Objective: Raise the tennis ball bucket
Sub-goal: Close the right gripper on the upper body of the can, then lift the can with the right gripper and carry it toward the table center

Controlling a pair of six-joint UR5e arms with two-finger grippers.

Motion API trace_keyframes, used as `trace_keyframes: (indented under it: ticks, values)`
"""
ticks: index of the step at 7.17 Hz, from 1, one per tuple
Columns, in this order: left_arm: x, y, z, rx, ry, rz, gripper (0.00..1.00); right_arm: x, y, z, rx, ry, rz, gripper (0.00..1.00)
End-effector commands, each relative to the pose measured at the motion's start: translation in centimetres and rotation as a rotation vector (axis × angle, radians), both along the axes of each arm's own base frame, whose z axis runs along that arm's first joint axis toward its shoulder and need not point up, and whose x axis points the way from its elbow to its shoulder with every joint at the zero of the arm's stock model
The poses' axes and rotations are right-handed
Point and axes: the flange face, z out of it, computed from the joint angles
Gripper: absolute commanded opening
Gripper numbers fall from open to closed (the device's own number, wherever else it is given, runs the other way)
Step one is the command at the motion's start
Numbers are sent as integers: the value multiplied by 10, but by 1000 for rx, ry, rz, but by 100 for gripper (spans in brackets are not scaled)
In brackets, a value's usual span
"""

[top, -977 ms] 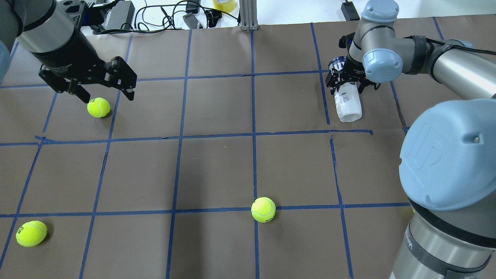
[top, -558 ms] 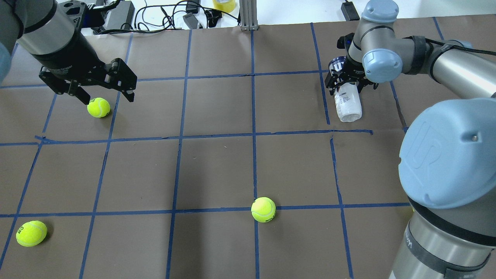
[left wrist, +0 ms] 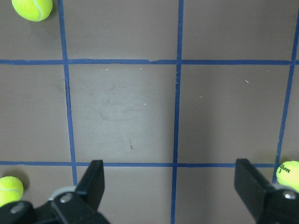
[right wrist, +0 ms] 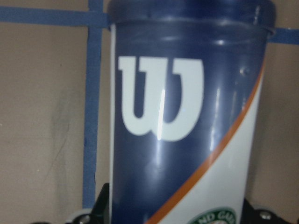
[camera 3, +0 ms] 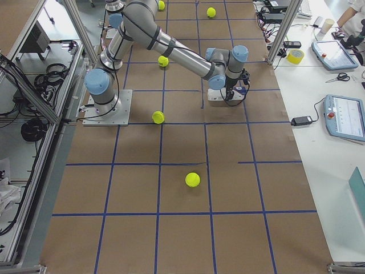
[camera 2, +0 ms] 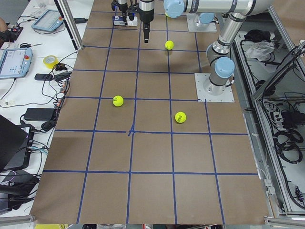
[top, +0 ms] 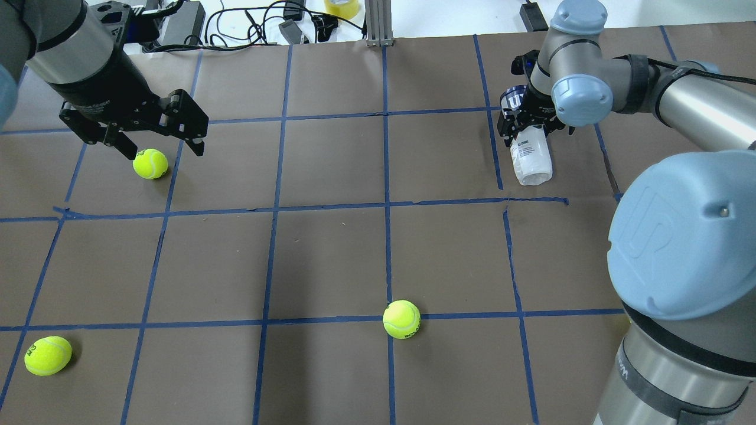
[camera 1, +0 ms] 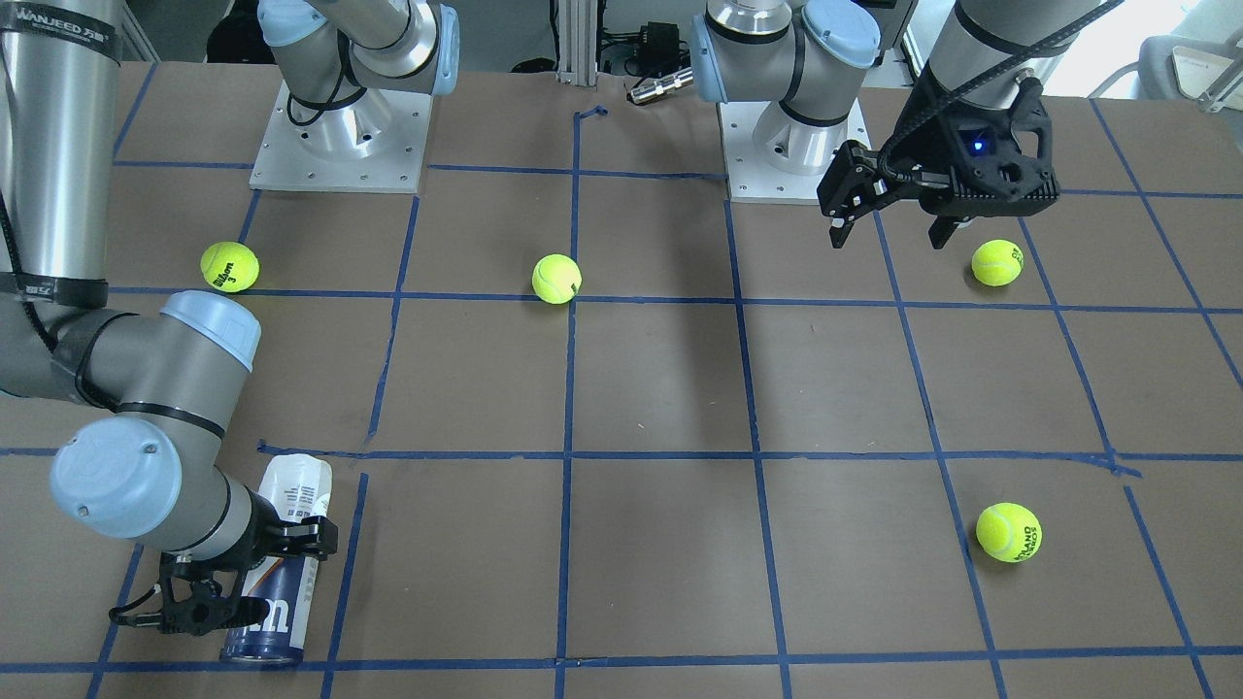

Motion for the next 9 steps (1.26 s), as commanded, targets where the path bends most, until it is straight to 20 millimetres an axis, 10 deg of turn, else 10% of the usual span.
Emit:
trace_keyframes:
  ticks: [1,3,6,9]
  values:
    - [0,0,1,-2,-1,1,100,11,-1,13,-27,-53,13,74]
    - [6,0,3,-5,-1,14,100,46,5,36,-62,-51,127,75]
    - [8,-3,5,-8,-1,18,100,201,53,61,-99,-46,476,75]
    - [34,-7,9,-14,10,58,100,291,95,73,-168,-37,807,75]
